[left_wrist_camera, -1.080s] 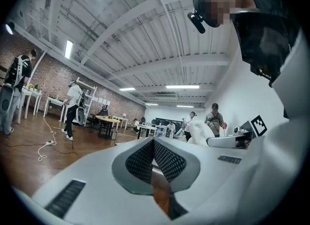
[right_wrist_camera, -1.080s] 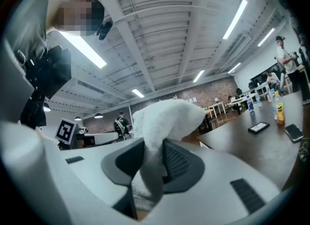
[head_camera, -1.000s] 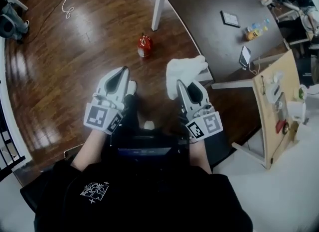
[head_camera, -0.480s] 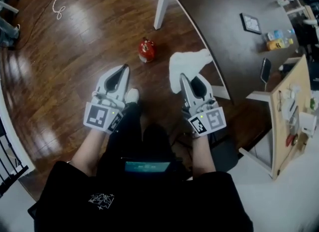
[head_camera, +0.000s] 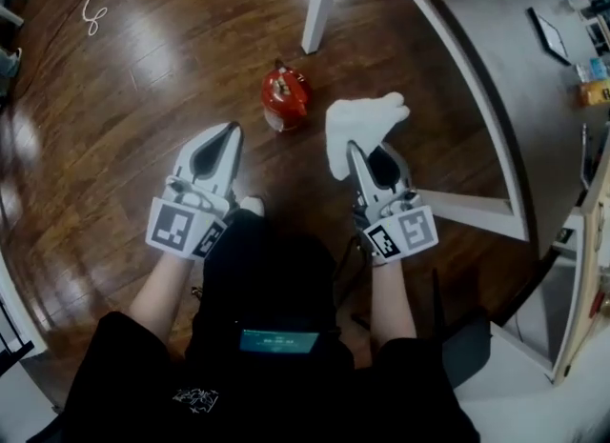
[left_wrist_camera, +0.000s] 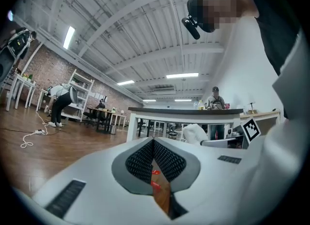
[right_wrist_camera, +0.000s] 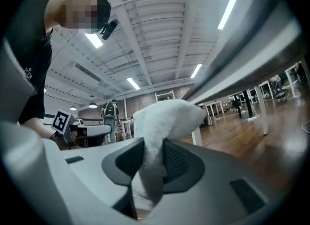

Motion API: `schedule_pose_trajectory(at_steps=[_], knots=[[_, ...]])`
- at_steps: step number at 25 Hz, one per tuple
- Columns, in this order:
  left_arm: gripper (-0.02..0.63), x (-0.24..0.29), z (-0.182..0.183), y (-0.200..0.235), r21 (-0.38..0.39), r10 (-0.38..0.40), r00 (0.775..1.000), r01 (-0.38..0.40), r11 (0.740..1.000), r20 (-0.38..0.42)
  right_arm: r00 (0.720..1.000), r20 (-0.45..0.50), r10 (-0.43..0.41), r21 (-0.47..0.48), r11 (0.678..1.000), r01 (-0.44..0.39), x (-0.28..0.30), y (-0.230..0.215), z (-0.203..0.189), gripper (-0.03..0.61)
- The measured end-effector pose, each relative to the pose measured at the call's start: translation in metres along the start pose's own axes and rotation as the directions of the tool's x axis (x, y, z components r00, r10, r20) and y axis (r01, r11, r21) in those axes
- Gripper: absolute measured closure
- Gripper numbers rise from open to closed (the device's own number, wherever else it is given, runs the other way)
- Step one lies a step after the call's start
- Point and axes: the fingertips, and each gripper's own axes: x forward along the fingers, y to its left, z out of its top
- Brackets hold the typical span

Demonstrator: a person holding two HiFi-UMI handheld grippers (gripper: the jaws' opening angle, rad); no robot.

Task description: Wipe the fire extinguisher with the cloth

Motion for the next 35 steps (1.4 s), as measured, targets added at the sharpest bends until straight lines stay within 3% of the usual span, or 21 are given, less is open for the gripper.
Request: schedule_pose_trajectory(at_steps=[6,12,19,27,35], knots=[[0.614,-0.012,-0.074,0.045,0.039,0.054,0.998,-0.055,0.998,0.032,0.999,0.033,0.021,0.008,1.0,-0.021,0.017,-0.02,-0.087,0.449],[0.614,-0.029,-0.102,0.056,0.0,0.112,0.992,-0.113,0.994,0.054,0.997,0.057,0.053,0.035,0.998,-0.056,0.016,-0.036,-0.129,0.446],[0.614,-0.041,-0.091,0.051,0.003,0.167,0.981,-0.168,0.986,0.1,0.994,0.067,0.086,0.036,0.995,-0.089,0.025,-0.048,-0.129,0.448],[0.614,-0.061,-0.086,0.051,-0.005,0.2,0.972,-0.2,0.98,0.121,0.989,0.084,0.123,0.005,0.992,-0.124,0.079,-0.08,-0.107,0.447],[0.614,-0.072,-0.088,0.053,-0.014,0.215,0.968,-0.215,0.977,0.132,0.993,0.015,0.12,0.01,0.993,-0.12,0.144,-0.086,-0.143,0.448]])
